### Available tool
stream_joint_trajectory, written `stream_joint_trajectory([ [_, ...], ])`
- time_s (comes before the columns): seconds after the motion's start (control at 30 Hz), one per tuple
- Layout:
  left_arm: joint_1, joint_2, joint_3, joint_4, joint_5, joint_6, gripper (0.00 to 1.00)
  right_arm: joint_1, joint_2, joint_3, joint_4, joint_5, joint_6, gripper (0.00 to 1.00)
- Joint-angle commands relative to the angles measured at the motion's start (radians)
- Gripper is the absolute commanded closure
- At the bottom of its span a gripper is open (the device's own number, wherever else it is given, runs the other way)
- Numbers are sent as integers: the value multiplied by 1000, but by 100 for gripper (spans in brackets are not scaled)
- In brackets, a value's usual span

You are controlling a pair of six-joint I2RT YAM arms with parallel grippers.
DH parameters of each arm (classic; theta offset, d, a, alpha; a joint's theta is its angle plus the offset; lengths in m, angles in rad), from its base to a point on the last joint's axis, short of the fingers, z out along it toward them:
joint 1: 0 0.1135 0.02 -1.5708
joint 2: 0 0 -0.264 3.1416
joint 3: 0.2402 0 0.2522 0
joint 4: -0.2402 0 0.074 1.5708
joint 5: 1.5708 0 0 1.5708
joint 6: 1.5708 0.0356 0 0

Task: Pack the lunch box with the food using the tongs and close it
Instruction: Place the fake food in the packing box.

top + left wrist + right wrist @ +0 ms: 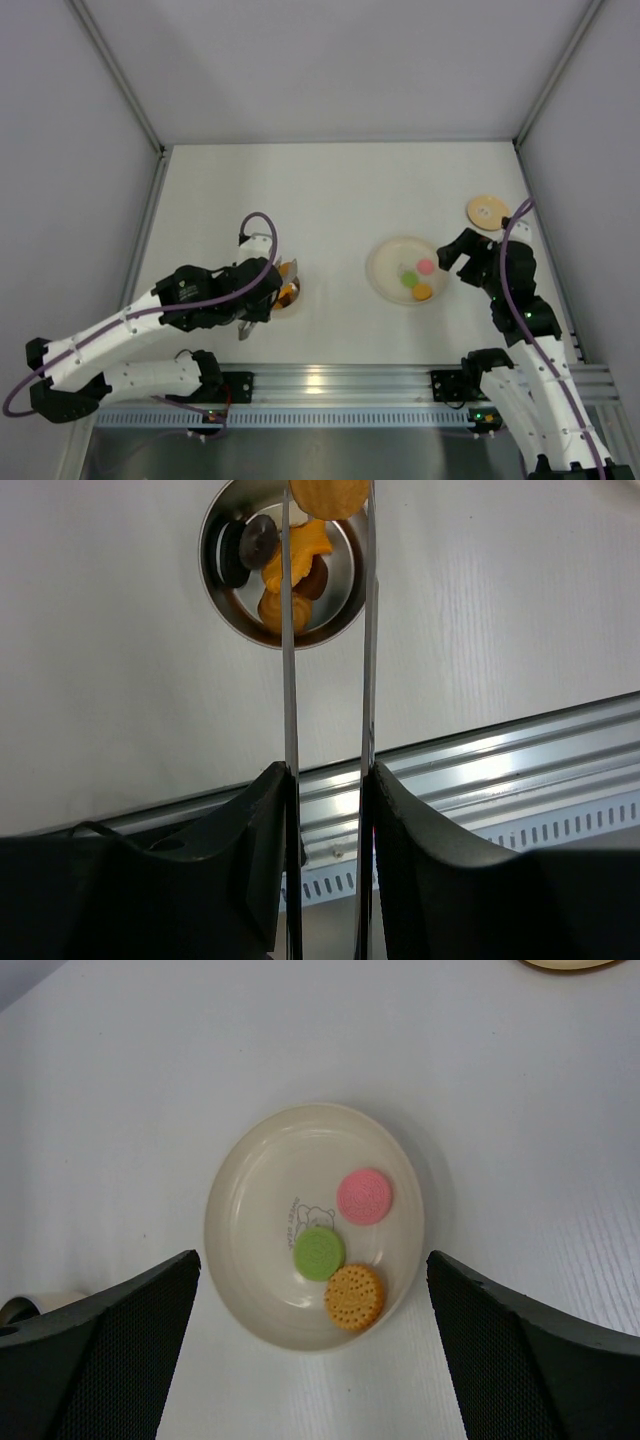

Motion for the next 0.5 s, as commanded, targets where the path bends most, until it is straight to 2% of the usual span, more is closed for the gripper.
stream_joint_trajectory([
  [0.0, -4, -34, -32, -36, -18, -60, 60, -13, 6, 12, 59, 0, 1, 6],
  [0.23, -4, -41, -69, -26, -12, -77, 59, -13, 0, 11, 48, 1, -5, 6],
  [0.47, -6, -43, -89, -15, -14, -84, 54, -13, 0, 6, 53, 1, -7, 6],
])
